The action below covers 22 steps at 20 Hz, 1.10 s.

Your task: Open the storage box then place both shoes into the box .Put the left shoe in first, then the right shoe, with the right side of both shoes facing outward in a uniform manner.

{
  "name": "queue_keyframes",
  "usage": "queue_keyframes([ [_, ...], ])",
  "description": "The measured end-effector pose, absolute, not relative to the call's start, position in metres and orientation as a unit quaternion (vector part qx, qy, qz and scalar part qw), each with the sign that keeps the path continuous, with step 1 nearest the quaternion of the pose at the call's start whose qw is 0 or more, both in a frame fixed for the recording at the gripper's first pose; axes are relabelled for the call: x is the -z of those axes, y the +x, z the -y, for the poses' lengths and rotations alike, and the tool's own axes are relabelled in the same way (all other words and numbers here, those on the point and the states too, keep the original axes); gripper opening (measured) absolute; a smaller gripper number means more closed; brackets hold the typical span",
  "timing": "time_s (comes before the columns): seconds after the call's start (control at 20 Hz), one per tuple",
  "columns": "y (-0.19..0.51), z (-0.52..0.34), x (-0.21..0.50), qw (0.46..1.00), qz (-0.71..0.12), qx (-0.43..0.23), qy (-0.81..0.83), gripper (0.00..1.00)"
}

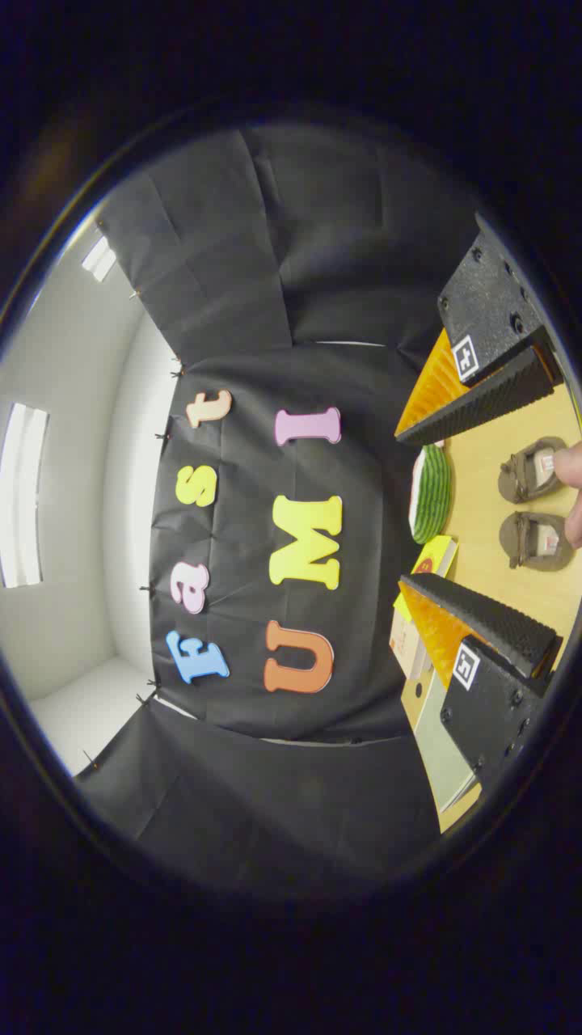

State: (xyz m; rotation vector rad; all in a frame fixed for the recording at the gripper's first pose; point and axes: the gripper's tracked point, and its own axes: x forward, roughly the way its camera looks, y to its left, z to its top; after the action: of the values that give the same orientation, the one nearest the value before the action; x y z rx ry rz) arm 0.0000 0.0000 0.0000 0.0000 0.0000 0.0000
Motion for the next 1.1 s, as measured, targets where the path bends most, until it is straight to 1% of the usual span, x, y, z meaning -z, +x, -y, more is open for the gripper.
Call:
queue_keyframes([
  [0.7,0.005,-0.013,0.002,0.999,-0.023,-0.032,0.013,1.00],
  [1.1,0.004,-0.040,0.020,0.992,-0.062,-0.098,0.043,1.00],
])
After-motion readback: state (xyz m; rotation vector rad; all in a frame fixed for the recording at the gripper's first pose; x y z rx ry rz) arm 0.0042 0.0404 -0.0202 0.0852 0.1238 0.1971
